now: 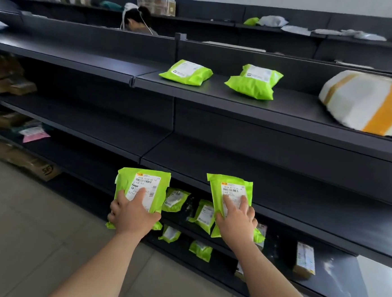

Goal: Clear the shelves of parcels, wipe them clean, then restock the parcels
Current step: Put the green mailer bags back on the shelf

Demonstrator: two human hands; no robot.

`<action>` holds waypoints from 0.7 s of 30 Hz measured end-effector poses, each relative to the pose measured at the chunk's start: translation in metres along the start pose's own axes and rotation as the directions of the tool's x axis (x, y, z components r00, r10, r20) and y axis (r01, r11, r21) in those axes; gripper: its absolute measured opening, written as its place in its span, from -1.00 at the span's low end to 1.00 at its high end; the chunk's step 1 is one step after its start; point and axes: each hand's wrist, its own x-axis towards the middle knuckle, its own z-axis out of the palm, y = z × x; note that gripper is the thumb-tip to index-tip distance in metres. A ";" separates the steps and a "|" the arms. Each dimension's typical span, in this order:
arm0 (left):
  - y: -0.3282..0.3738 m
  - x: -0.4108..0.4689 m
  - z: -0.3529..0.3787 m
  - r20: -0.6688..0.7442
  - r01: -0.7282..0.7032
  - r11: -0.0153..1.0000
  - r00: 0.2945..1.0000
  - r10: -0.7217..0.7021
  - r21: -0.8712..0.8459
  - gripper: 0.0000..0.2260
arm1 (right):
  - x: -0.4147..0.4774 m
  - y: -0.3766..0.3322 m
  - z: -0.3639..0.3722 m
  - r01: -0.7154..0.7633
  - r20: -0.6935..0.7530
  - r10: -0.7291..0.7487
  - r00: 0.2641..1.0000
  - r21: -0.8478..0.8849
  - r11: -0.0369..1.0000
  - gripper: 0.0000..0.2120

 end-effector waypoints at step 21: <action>0.043 0.192 0.042 0.092 0.021 0.999 0.996 -0.018 -0.032 -0.26 | 0.193 -0.055 0.035 -0.014 0.040 0.015 0.999 -0.033 0.999 -0.46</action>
